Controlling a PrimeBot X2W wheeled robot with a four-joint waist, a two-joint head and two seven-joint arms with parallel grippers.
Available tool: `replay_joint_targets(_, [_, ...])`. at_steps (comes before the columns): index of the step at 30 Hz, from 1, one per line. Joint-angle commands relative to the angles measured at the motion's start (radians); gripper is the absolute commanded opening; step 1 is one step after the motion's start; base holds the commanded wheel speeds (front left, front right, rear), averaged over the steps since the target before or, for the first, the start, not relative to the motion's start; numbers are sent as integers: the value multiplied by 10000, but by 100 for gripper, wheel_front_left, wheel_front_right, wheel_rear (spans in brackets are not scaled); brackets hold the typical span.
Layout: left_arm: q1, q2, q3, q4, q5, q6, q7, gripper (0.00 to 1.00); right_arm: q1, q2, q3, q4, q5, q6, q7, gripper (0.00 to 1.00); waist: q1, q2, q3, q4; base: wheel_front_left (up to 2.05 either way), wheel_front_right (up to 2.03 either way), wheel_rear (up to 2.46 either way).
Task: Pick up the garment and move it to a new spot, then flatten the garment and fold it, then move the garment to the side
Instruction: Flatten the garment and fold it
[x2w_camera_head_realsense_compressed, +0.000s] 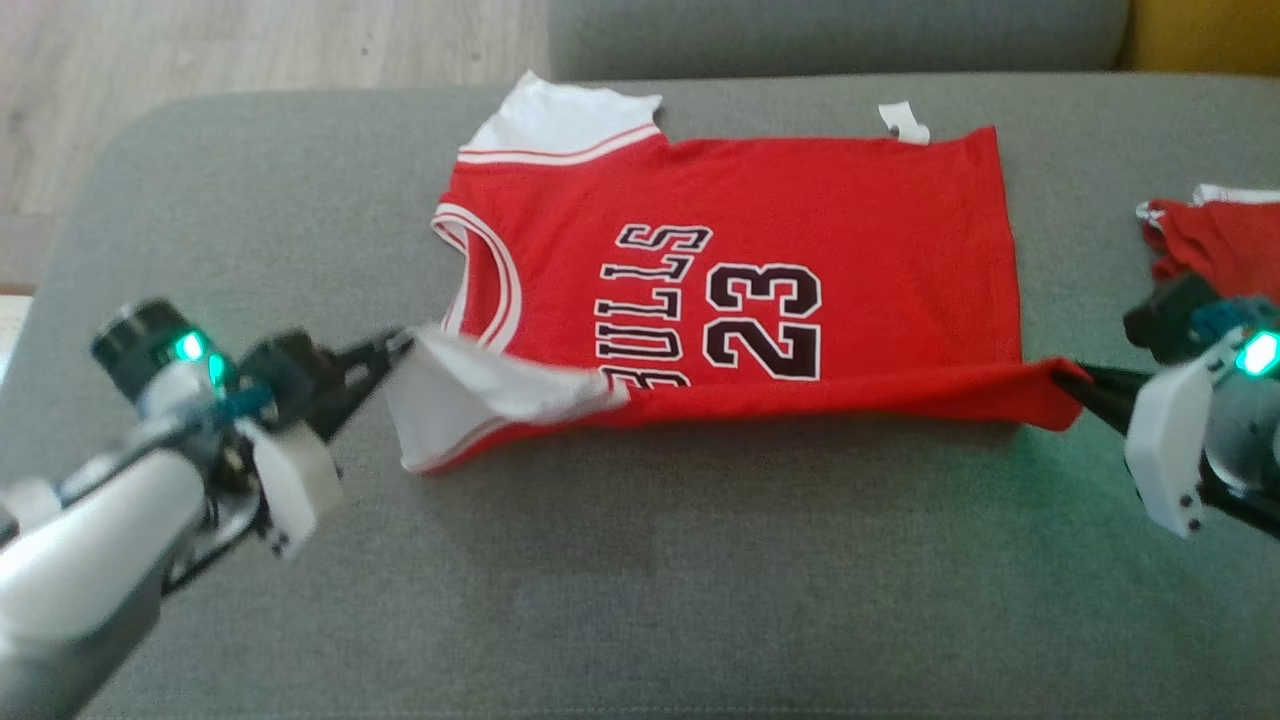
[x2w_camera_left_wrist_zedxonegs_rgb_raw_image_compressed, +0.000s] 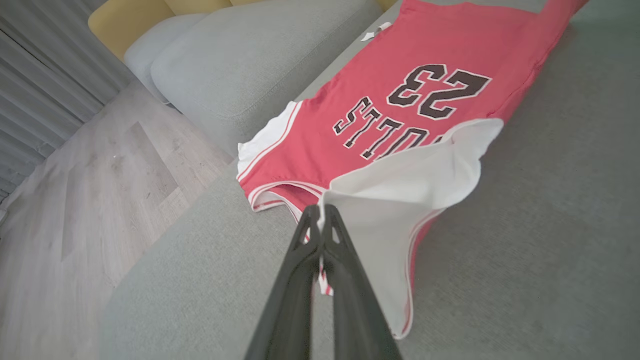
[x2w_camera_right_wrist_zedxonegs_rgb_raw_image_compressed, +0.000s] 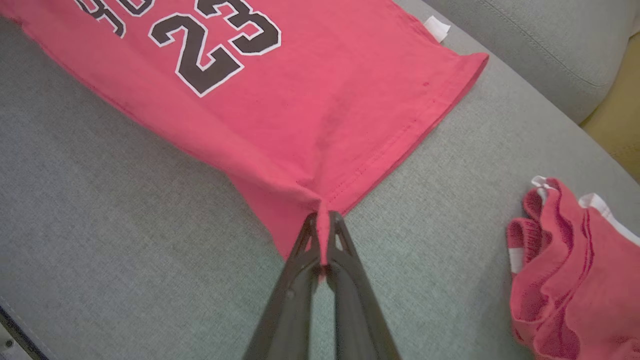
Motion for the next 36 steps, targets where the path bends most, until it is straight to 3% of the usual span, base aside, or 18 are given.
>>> replay_joint_targets(1, [-789, 293, 530, 38, 84, -15, -129, 0, -184, -144, -134, 2, -36, -7, -20, 0, 1, 0, 174, -97, 0, 0, 0])
replay_joint_targets(7, [-2112, -189, 109, 1317, 209, -60, -281, 0, -641, 189, -134, 239, -159, -7, 206, 0, 1, 0, 625, -318, 0, 0, 0])
replay_joint_targets(16, [-4014, -604, -1538, 3022, 94, -67, -566, 0, -1327, 665, -134, 574, -376, -7, 502, 0, 1, 0, 1455, -760, 0, 0, 0])
replay_joint_targets(24, [-5080, -1169, -2241, 4591, -28, -68, -919, 0, -1632, 970, -134, 736, -455, -7, 636, 0, 1, 0, 1924, -1003, 0, 0, 0])
replay_joint_targets(25, [-5163, -1264, -2273, 4791, -52, -68, -951, 22, -1690, 1006, -134, 795, -409, -7, 555, 50, 1, 0, 1951, -1019, 0, 0, 0])
replay_joint_targets(26, [-5229, -1364, -2294, 4999, -97, -68, -976, 100, -1743, 1055, -134, 900, -326, -7, 495, 100, 1, 0, 1971, -1034, 0, 0, 0])
replay_joint_targets(30, [-5444, -1751, -2195, 5757, -340, -53, -1152, 100, -1988, 1257, -134, 1343, -370, -7, -29, 100, 1, 0, 1966, -1069, 0, 0, 0])
replay_joint_targets(36, [-5387, -2248, -1003, 6232, -1191, 743, -1379, 100, -2272, 1646, -451, 2397, -13, -7, -1811, 100, 1, 0, 1559, -1052, 0, 0, 0])
